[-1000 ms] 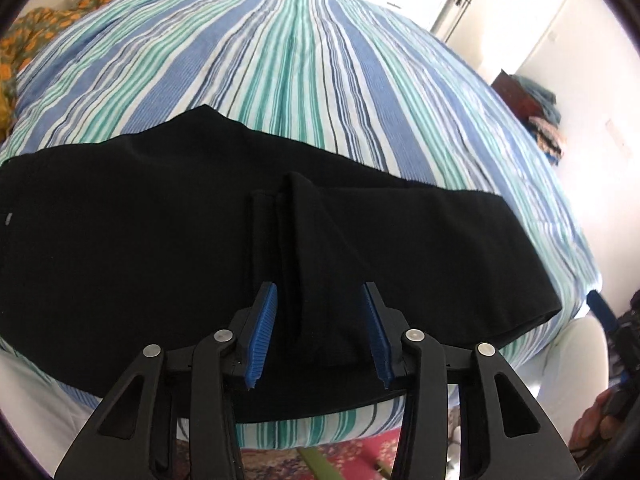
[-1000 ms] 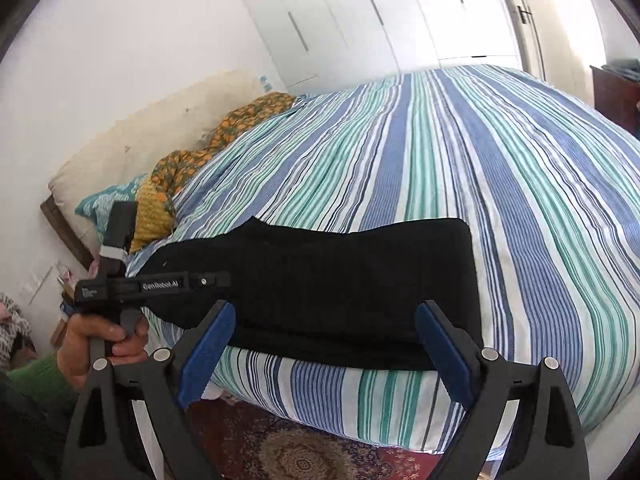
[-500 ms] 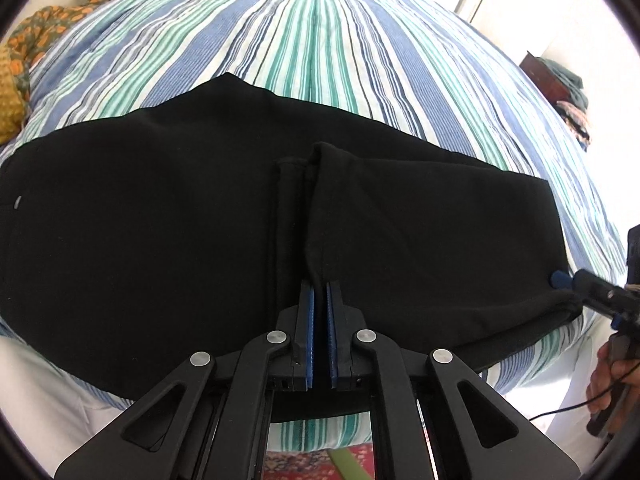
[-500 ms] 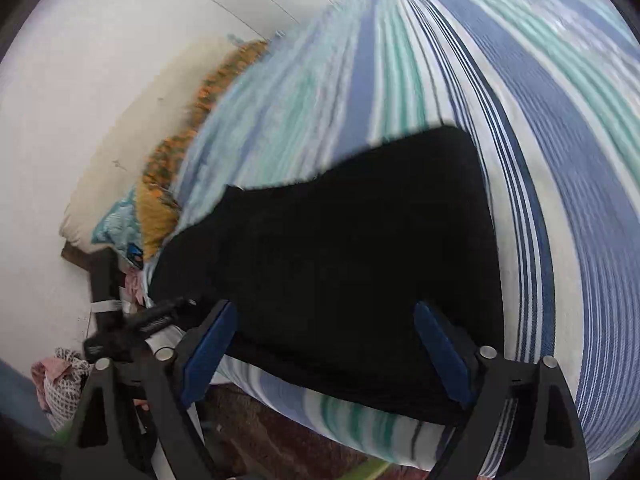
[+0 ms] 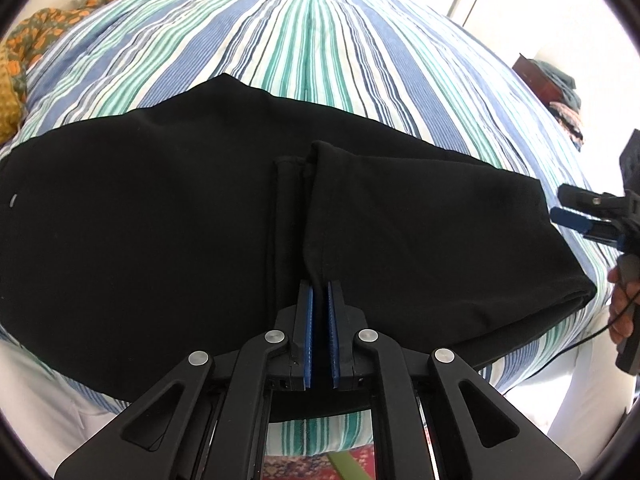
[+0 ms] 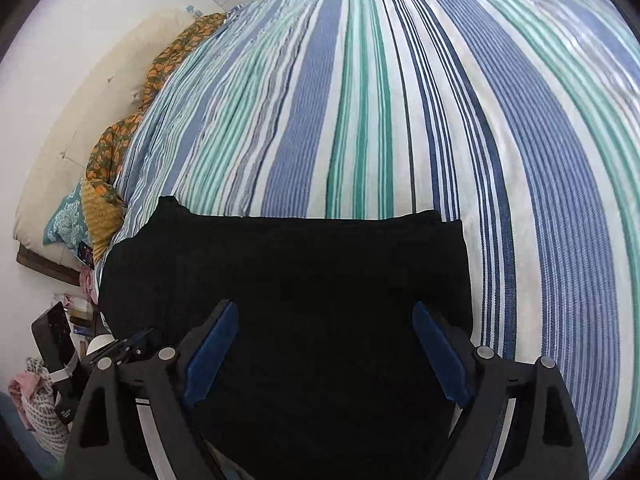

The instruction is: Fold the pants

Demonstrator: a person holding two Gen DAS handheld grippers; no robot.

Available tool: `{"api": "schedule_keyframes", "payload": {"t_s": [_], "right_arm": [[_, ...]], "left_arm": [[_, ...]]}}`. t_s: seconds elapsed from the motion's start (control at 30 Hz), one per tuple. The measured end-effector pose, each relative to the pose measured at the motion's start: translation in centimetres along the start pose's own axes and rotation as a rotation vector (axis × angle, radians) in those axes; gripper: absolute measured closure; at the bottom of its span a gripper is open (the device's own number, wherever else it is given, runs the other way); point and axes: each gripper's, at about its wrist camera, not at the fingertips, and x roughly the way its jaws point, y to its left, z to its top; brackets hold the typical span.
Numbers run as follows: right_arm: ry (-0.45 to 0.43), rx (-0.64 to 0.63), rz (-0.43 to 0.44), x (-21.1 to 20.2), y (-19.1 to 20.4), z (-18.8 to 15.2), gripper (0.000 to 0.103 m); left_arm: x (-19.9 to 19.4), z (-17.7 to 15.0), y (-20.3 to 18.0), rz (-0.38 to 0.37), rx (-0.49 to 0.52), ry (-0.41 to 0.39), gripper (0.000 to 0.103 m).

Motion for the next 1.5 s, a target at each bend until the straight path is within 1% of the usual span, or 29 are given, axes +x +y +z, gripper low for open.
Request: {"api": "schedule_keyframes", "payload": {"t_s": [0.1,0.17,0.2,0.23,0.27,0.3,0.33,0.37,0.4,0.43,0.47,0.53,0.6,0.63,0.67,0.7,0.73,0.77,0.83,0.87,0.9,0.93,1.03,1.07,1.13,1.2,1.37,1.43,1.5], "right_arm": [[-0.112,-0.051,0.044,-4.0,2.4,-1.7,0.015],[-0.182,-0.077,0.065,-6.0,3.7,-3.9,0.013],[-0.198,-0.076,0.077,-6.4,4.0,-5.2,0.011],[-0.194,-0.069,0.076,-5.9,3.9,-6.4,0.008],[-0.161,-0.057,0.059,-4.7,3.7,-7.6,0.008],[-0.104,-0.037,0.033,-3.0,3.0,-8.6,0.008],[-0.088,-0.03,0.021,-1.8,2.6,-9.6,0.007],[-0.143,-0.054,0.016,-1.8,2.7,-10.3,0.007],[-0.17,-0.079,0.003,-2.0,3.0,-10.5,0.005],[-0.155,-0.095,-0.007,-1.9,3.4,-10.3,0.0],[-0.144,-0.112,-0.01,-1.9,3.8,-10.0,0.0],[-0.153,-0.134,-0.026,-2.1,4.1,-9.8,0.0],[-0.177,-0.119,-0.009,-2.5,3.9,-9.9,0.0],[-0.195,-0.106,0.005,-3.0,3.6,-10.1,0.0],[-0.211,-0.096,0.014,-3.4,3.5,-10.1,0.0],[-0.227,-0.088,0.019,-3.8,3.5,-10.0,0.0],[-0.243,-0.078,0.027,-4.3,3.4,-10.0,0.0],[-0.261,-0.065,0.037,-4.8,3.4,-10.0,0.0],[-0.295,-0.033,0.061,-5.9,3.2,-9.9,0.0],[-0.305,-0.003,0.073,-6.3,3.0,-9.7,0.0],[-0.303,0.048,0.106,-6.7,2.6,-9.5,0.0],[-0.295,0.124,0.16,-7.0,2.0,-9.2,0.0],[-0.292,0.426,0.427,-7.5,-0.4,-8.7,0.0],[-0.295,0.507,0.494,-7.6,-0.9,-8.6,0.0],[-0.275,0.607,0.562,-8.1,-1.3,-8.3,0.0],[-0.257,0.624,0.61,-8.8,-1.0,-7.9,0.0],[-0.255,0.623,0.698,-10.0,-0.2,-7.2,0.0],[-0.243,0.621,0.713,-10.1,0.0,-6.7,0.0],[-0.229,0.594,0.706,-10.2,0.0,-6.4,0.0]], "left_arm": [[0.3,0.2,0.5,-0.011,-0.016,0.007,0.097],[0.2,0.2,0.6,-0.016,-0.02,0.007,0.097],[0.2,0.1,0.7,-0.018,-0.021,0.006,0.097],[0.2,0.1,0.7,-0.02,-0.021,0.006,0.097],[0.2,0.1,0.7,-0.021,-0.021,0.006,0.096],[0.3,0.1,0.7,-0.021,-0.019,0.007,0.096],[0.2,0.0,0.7,-0.019,-0.015,0.002,0.096],[0.2,0.0,0.5,-0.016,-0.01,0.0,0.095],[0.2,0.0,0.5,-0.014,-0.006,-0.003,0.095],[0.2,0.0,0.5,-0.013,-0.006,-0.005,0.095],[0.2,-0.1,0.5,-0.014,-0.006,-0.007,0.094],[0.1,-0.3,0.5,-0.017,-0.01,-0.01,0.093],[0.0,-0.4,0.7,-0.031,-0.018,-0.016,0.093],[-0.1,-0.3,0.8,-0.046,-0.023,-0.019,0.09],[-0.3,-0.4,0.9,-0.071,-0.035,-0.022,0.083],[-0.7,-0.3,1.1,-0.096,-0.05,-0.027,0.078],[-1.1,-0.3,1.1,-0.107,-0.06,-0.039,0.066],[-1.8,-0.3,1.0,-0.106,-0.06,-0.061,0.054],[-3.2,-0.5,0.8,-0.061,-0.055,-0.12,0.037],[-3.9,-0.6,0.8,-0.039,-0.044,-0.149,0.035],[-4.3,-0.6,0.8,-0.031,-0.036,-0.163,0.035],[-4.7,-0.6,0.9,-0.027,-0.033,-0.172,0.035],[-5.3,-0.9,1.2,-0.018,-0.045,-0.185,0.035],[-5.4,-1.0,1.3,-0.016,-0.049,-0.184,0.035],[-5.4,-1.0,1.3,-0.007,-0.05,-0.179,0.035],[-5.1,-0.8,1.0,0.003,-0.05,-0.174,0.035],[-4.9,-0.8,0.9,0.013,-0.043,-0.171,0.035],[-4.8,-0.9,0.8,0.019,-0.035,-0.168,0.035],[-4.6,-0.7,0.7,0.014,-0.032,-0.167,0.033]]}}
